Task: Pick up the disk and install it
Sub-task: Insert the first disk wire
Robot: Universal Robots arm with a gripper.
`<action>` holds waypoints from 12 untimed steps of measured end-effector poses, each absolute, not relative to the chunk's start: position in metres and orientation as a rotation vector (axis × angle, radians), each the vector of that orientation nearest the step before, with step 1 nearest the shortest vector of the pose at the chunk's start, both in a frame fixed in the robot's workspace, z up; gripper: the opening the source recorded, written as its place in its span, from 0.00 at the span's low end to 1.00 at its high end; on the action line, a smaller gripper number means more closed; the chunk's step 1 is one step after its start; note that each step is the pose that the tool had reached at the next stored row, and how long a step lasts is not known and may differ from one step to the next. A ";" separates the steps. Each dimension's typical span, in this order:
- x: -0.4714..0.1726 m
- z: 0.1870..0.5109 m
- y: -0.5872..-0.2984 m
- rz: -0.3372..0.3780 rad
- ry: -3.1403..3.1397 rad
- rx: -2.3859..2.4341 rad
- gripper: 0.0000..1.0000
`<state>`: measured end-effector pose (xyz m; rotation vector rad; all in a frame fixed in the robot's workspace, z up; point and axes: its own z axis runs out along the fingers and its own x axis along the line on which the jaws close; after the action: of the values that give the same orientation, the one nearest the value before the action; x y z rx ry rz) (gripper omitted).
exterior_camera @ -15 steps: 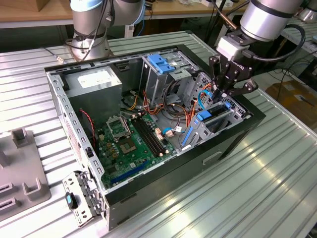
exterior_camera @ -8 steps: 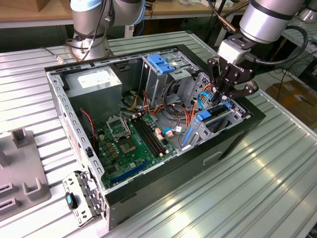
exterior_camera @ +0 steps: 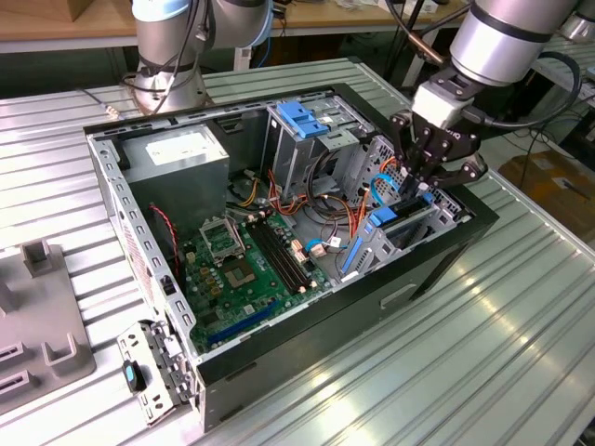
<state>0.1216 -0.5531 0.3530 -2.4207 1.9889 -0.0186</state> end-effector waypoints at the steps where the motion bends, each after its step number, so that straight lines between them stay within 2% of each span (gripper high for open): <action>1: 0.121 0.352 -0.553 -0.021 1.985 -2.423 0.16; 12: 0.121 0.351 -0.553 -0.026 1.982 -2.422 0.16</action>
<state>0.1213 -0.5534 0.3511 -2.4218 1.9818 -0.0261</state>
